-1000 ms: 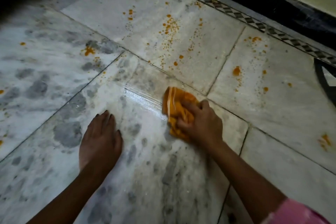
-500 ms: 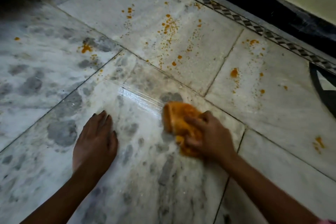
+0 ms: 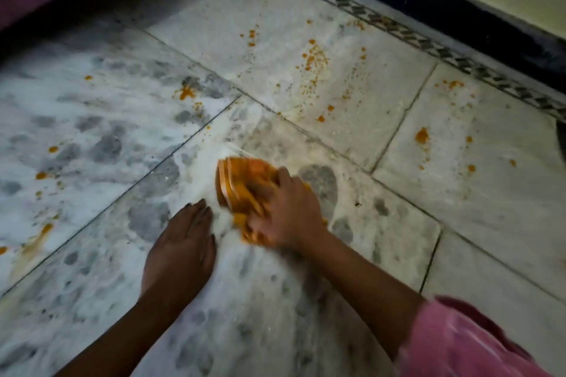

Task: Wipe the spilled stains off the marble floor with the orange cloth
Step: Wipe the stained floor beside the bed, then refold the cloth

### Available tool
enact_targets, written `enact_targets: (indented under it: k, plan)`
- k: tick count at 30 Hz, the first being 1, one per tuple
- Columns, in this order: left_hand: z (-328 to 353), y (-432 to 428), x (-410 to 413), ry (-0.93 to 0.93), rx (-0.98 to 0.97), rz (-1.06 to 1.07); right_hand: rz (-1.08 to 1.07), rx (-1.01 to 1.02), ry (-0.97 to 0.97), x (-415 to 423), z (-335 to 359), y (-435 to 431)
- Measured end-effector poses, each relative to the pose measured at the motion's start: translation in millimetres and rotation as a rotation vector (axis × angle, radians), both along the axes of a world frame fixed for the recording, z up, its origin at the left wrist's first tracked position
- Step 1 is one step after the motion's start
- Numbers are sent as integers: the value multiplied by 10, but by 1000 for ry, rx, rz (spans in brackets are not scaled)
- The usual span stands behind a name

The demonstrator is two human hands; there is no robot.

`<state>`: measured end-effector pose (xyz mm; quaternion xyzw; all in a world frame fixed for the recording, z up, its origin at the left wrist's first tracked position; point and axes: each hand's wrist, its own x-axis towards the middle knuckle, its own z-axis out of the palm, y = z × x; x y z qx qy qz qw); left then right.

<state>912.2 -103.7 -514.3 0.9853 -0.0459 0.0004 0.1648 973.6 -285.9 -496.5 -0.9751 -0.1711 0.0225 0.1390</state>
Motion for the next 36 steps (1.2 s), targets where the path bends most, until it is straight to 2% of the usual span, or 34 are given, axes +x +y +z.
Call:
enact_targets:
  k: [2,5,6,9,12,14,19,23,25,29,32,36]
  plan:
    - [25,77,-20,19,20,-44,15,-18,6,-255,14,-438]
    - [109,223,-41,114,41,-93,-150,-119,155,-177,54,-941]
    - [136,267,-47,151,61,-121,-208,-158,133,-46,65,-982]
    - [214,396,-37,276,116,-205,-344,-176,71,532,110,-644]
    - [325,435,-19,310,160,-225,-328,-135,111,981,165,3]
    - [435,410,-2,363,191,-215,-227,-140,119,1017,220,415]
    - [841,542,-17,629,552,-345,243,-231,118,452,312,892]
    - [1467,831,-53,614,623,-296,438,-372,142,296,547,863]
    - [1754,980,-72,546,574,-220,487,-341,133,375,821,880]
    - [2158,1169,-46,322,396,-48,549,-12,256,580,1630,991]
    - [2360,1208,52,109,-26,79,602,144,314,633,2281,1210]
    - [2462,1360,251,-16,-610,244,437,611,478,520,2806,1532]
